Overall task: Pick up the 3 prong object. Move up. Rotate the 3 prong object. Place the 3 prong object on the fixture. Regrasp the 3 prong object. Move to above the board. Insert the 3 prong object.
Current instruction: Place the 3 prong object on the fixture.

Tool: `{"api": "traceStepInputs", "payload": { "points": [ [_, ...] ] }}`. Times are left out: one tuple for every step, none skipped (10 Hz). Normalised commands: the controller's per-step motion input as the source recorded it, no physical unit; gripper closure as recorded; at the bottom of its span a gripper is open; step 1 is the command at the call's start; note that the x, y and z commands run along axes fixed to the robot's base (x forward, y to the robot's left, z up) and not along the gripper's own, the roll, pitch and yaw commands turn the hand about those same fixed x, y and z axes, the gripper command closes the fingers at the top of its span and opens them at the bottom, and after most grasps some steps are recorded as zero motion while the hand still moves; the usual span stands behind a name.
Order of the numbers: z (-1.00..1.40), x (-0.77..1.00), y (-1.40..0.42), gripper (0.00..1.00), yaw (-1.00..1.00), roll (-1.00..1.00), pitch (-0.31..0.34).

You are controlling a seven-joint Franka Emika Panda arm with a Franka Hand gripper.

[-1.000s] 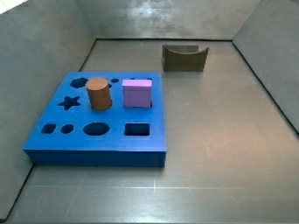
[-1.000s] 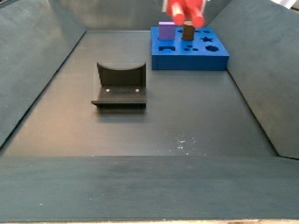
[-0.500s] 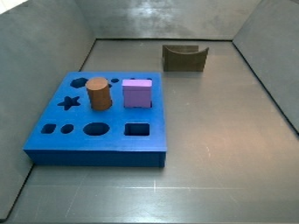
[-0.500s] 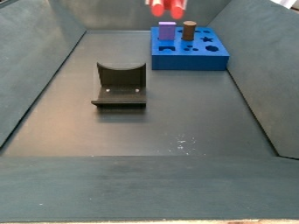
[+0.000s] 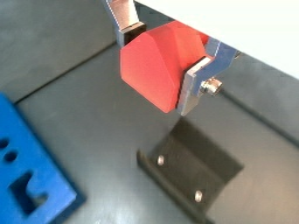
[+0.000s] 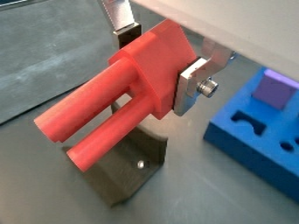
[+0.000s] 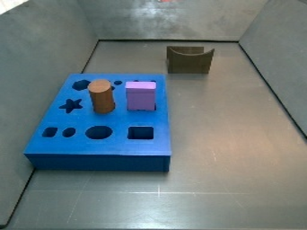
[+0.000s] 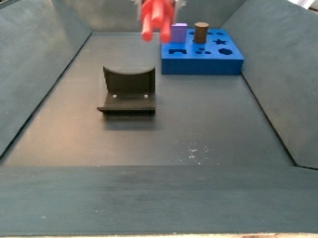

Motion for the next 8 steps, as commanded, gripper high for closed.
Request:
{"api": "traceStepInputs", "payload": {
  "points": [
    [-0.17,0.97,-0.04,1.0,0.0,-1.0,0.112],
    [-0.08,0.82,0.0,1.0,-0.01,-1.0,0.131],
    [-0.04,0.69,0.03,1.0,-0.03,-1.0,0.146],
    [-0.03,0.6,0.03,1.0,-0.04,-1.0,0.153],
    [-0.03,0.53,0.04,1.0,-0.05,-1.0,0.156],
    [-0.02,0.41,0.04,1.0,-0.08,-1.0,0.166],
    [-0.01,0.32,0.04,1.0,-0.11,-1.0,0.176],
    [-0.02,0.21,0.04,1.0,-0.13,-0.84,0.156]
  ]
}}
